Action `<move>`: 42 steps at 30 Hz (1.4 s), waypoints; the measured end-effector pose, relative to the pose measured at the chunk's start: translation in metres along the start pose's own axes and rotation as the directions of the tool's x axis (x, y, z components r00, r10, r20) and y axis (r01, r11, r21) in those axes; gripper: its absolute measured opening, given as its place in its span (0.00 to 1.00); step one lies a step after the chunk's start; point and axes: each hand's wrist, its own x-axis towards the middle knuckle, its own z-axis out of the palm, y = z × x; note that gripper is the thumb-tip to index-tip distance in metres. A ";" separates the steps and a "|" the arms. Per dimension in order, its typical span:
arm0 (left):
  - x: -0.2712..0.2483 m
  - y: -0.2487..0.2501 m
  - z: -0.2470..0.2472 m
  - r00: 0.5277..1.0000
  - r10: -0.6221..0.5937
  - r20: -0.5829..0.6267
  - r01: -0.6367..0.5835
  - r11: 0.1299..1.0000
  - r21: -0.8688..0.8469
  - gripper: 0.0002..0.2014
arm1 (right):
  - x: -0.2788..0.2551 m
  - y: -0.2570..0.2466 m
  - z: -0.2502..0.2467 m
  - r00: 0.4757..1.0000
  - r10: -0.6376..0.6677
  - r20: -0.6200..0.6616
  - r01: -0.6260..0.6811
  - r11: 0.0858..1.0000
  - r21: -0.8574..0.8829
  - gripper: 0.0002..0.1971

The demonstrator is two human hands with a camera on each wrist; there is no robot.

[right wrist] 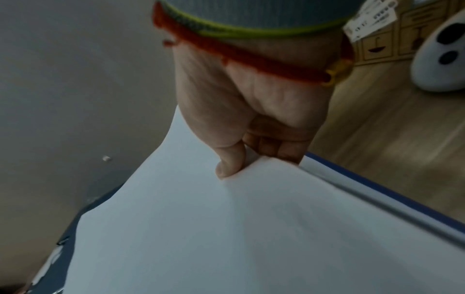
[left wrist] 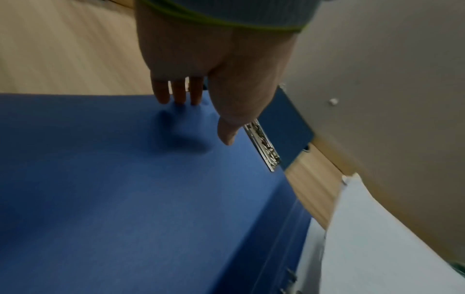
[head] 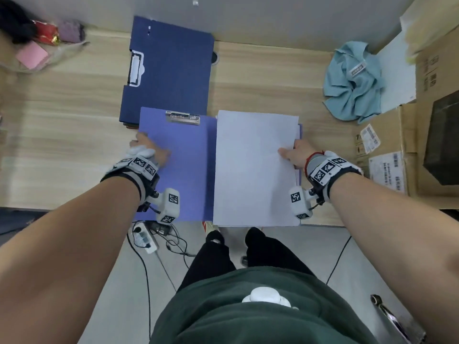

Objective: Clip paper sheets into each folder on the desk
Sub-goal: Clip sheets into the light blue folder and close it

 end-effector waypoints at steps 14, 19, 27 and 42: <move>0.020 -0.010 0.032 0.994 0.041 0.105 -0.045 0.998 0.033 0.31 | 0.001 0.007 0.014 0.998 0.053 0.024 -0.053 0.998 0.020 0.07; 0.003 -0.011 0.041 0.951 0.171 0.260 -0.207 0.971 0.120 0.16 | 0.003 0.000 0.023 0.998 0.032 0.054 -0.032 0.999 -0.006 0.08; 0.001 -0.046 0.070 0.947 0.078 0.312 -0.163 0.953 0.257 0.37 | 0.003 -0.011 0.058 0.991 0.031 0.134 0.005 0.965 -0.263 0.13; 0.038 0.006 0.066 0.935 0.339 0.101 -0.320 0.933 -0.167 0.08 | 0.015 -0.009 0.074 0.986 0.052 0.161 0.044 0.838 -0.543 0.17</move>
